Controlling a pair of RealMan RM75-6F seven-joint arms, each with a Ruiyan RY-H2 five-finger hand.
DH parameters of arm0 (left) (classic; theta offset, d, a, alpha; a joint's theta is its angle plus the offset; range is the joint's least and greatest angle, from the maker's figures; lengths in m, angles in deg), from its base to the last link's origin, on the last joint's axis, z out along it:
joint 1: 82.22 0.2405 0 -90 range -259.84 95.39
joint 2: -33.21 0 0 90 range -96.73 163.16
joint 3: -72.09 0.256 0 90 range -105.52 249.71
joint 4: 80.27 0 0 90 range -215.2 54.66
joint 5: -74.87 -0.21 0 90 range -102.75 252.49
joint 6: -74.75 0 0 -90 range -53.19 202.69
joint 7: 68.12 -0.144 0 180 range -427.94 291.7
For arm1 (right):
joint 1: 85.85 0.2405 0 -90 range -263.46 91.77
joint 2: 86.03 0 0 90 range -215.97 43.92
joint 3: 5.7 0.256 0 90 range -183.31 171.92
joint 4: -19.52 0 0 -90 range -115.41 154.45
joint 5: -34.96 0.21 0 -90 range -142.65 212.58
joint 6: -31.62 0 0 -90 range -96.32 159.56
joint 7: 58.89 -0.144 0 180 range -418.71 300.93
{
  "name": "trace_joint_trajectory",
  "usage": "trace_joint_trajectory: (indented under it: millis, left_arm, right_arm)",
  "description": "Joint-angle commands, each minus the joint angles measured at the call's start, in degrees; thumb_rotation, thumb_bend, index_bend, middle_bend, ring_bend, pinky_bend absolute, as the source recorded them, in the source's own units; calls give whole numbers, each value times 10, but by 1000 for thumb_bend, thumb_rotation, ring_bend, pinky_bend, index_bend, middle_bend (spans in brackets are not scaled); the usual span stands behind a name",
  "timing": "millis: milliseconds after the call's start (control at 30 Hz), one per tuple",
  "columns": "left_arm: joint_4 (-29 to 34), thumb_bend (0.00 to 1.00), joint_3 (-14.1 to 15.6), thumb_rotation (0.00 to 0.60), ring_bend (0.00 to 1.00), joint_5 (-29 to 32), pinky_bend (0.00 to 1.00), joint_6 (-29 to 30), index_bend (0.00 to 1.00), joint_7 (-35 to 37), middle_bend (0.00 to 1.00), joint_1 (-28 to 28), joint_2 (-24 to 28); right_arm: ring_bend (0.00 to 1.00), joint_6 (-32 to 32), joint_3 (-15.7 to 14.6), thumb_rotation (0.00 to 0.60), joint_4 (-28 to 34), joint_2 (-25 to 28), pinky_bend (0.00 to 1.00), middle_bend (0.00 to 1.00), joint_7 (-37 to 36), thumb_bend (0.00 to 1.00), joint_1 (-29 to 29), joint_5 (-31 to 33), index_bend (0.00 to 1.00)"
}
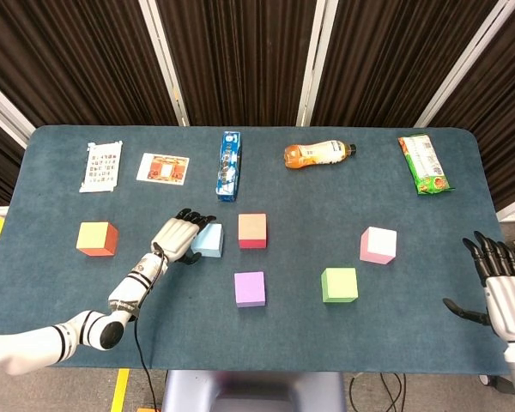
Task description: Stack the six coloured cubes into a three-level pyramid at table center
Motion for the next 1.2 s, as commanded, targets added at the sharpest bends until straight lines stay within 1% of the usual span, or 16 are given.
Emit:
trace_joint_trajectory:
  millis: [33,167,233,267,333,433,500,567,667,767,800,900,1033,1200]
  left_arm:
    - [8,358,1,600,81,1,88,6,78,2,140,4,5]
    - [19,357,0,600,81,-3,88,11,77,11,138,9,13]
    - [38,357,3,600,81,-19,87,29,77,24,137,22,29]
    - [46,358,5,600,81,-29,87,48,77,28,138,32,39]
    - [71,358,13,600,81,-59,87,96,79,42,138,63,63]
    - [88,358,21,600,81,-84,87,140,85,58,139,91,84]
    - [100,357,27,600,81,-99,86,166,91,67,139,110,99]
    - [110,359,31,600,81,-111,86,185,99,76,139,125,111]
    - [123,359,39,600,81,-132,86,215,106,88,139,148,126]
    - [131,358,48,600,81,-153,86,240,117,103,142,168,133]
    - [134,358,51,600,81,-161,86,248,118,109,144,175,135]
    - [136,358,58,600,81,-179,86,266,118,122,145,191,136]
    - [135,357,61,600,81,-187,84,274,119,130,145,204,138]
    - [133,358,62,600,82,-188,84,272,119,137,145,213,136]
  right_arm:
    - [0,-1,-1,600,1,1,16,90,0,238,1,-1,0]
    - [0,-1,0,600,3,2,16,87,-1,238,2,-3,0]
    - [0,-4,0,600,6,5,17,84,-4,238,5,-6,0]
    - [0,-10,0,600,10,7,17,84,-8,238,13,-16,0]
    - [0,-48,2,600,26,18,21,85,-33,238,47,-38,0]
    - [1,-97,9,600,44,24,65,128,-54,238,91,-54,0]
    - [13,-135,19,600,56,22,97,164,-59,238,124,-53,11]
    - [37,-172,31,600,66,16,128,192,-59,238,153,-43,54]
    - [61,-242,54,600,80,1,157,211,-61,238,205,-7,103]
    - [79,-318,80,600,83,-19,183,229,-60,238,261,41,137]
    - [82,-349,89,600,79,-30,188,232,-54,238,283,62,145]
    - [82,-411,110,600,57,-66,188,236,-28,238,337,119,168]
    - [82,-468,125,600,12,-119,188,237,10,238,397,189,198]
    - [82,-504,129,600,-55,-182,188,237,54,238,454,265,206]
